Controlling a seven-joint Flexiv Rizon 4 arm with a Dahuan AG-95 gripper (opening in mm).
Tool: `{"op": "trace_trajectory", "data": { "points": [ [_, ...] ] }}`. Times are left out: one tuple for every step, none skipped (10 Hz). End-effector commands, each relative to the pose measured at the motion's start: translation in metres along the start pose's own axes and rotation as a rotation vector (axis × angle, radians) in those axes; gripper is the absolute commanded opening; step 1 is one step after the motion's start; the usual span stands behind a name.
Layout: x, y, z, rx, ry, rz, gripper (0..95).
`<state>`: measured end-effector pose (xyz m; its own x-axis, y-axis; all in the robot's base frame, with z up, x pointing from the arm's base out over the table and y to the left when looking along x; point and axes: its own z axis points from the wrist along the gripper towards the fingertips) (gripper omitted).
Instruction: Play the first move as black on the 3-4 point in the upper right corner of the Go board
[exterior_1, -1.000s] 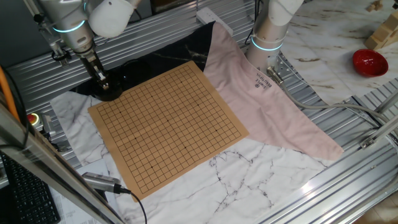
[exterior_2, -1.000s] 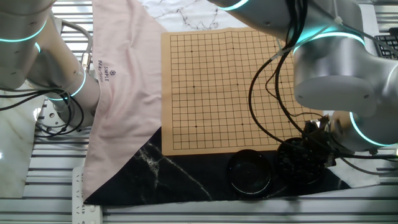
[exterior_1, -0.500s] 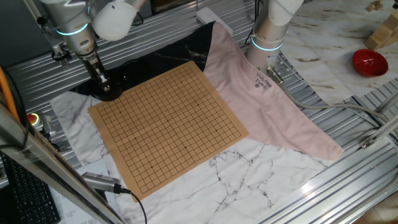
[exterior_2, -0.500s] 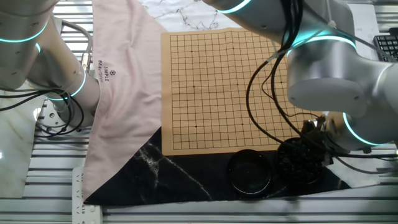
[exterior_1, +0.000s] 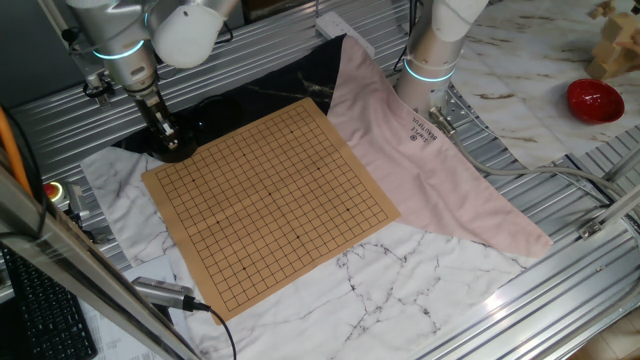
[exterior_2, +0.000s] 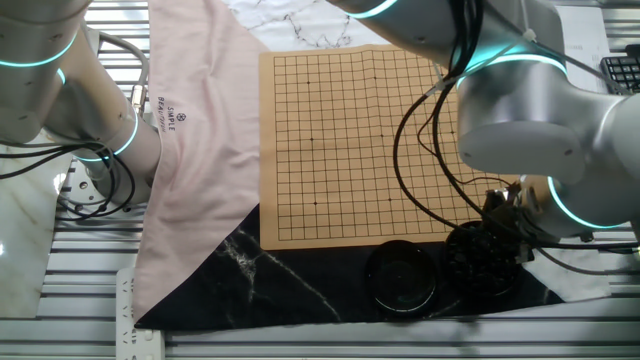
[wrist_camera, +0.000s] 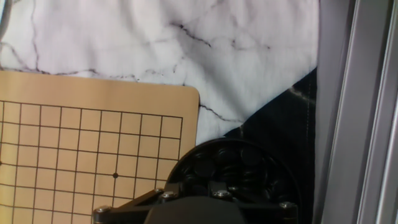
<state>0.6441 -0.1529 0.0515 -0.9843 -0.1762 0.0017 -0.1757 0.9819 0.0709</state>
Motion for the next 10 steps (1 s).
{"op": "trace_trajectory", "data": {
  "points": [
    [0.0001, -0.0003, 0.0034, 0.003, -0.006, -0.004, 19.0],
    [0.0002, -0.0003, 0.0046, 0.003, -0.007, -0.002, 19.0],
    [0.0002, -0.0003, 0.0047, 0.003, -0.007, 0.001, 19.0],
    [0.0002, -0.0003, 0.0047, 0.002, -0.006, 0.005, 19.0],
    [0.0002, -0.0003, 0.0048, 0.002, -0.005, 0.012, 19.0],
    [0.0002, -0.0003, 0.0048, 0.001, -0.005, 0.016, 0.0],
    [0.0002, -0.0003, 0.0048, 0.001, -0.004, 0.022, 0.0],
    [0.0002, -0.0003, 0.0048, 0.001, -0.004, 0.026, 0.0],
    [0.0002, -0.0003, 0.0048, 0.001, -0.004, 0.026, 0.0],
    [0.0002, -0.0003, 0.0048, 0.001, -0.003, 0.027, 0.0]
  ]
}}
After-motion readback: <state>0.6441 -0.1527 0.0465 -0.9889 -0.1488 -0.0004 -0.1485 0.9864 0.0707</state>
